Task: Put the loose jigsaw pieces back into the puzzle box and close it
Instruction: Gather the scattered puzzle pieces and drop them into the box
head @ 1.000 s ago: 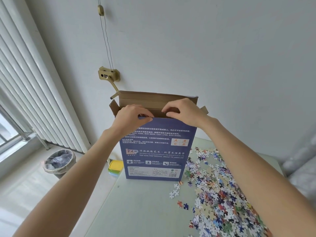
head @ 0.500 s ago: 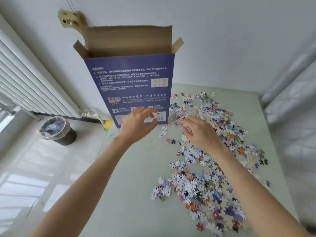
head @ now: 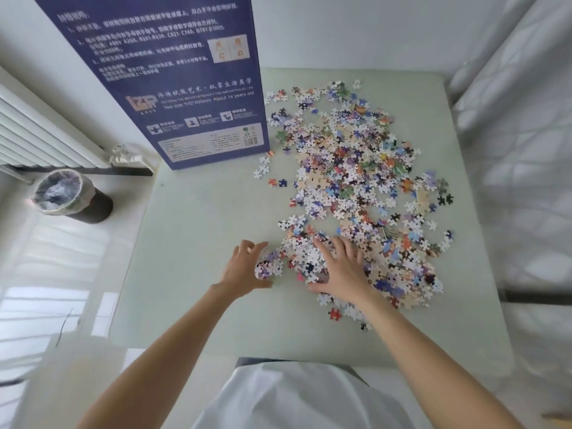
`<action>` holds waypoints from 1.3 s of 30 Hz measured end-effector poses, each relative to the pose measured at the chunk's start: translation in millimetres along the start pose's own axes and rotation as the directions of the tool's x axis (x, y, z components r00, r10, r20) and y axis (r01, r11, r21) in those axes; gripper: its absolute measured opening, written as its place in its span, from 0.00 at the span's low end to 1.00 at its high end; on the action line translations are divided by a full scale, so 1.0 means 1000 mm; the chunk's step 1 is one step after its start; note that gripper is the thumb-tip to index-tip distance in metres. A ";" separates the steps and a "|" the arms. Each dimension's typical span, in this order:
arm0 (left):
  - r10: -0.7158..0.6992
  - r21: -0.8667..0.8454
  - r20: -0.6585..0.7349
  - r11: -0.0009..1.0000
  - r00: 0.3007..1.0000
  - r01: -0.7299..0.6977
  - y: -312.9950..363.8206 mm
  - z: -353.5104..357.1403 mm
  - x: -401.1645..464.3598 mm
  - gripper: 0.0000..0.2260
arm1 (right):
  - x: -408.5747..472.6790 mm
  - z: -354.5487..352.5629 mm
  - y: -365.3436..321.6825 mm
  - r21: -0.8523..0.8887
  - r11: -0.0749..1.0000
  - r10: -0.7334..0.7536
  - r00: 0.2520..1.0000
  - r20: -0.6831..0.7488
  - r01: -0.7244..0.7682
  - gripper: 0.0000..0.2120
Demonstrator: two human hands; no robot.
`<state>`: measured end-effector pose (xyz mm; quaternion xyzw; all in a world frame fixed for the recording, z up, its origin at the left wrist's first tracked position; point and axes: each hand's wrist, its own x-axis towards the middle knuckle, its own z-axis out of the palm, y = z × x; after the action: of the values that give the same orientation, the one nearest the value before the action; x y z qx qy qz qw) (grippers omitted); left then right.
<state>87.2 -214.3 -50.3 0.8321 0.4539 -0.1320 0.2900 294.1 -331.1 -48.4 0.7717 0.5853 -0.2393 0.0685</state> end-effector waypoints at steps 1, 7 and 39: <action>-0.002 -0.017 -0.028 1.000 1.000 0.001 0.000 0.003 0.000 0.39 | 0.001 0.003 -0.005 0.014 1.000 0.012 1.000 -0.007 -0.012 0.50; -0.001 -0.196 -0.098 0.981 0.995 -0.018 0.001 0.002 0.010 0.26 | 0.022 0.000 -0.012 0.107 0.992 -0.049 0.992 -0.118 0.062 0.45; 0.021 -0.059 -0.060 0.998 0.998 -0.025 0.065 0.007 0.042 0.29 | 0.045 -0.010 -0.010 0.241 0.967 -0.061 0.993 -0.103 0.085 0.25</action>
<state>164.6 -217.1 -52.9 0.8319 0.4564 -0.0902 0.3024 296.3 -285.2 -57.8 0.7626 0.5820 -0.2750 -0.0641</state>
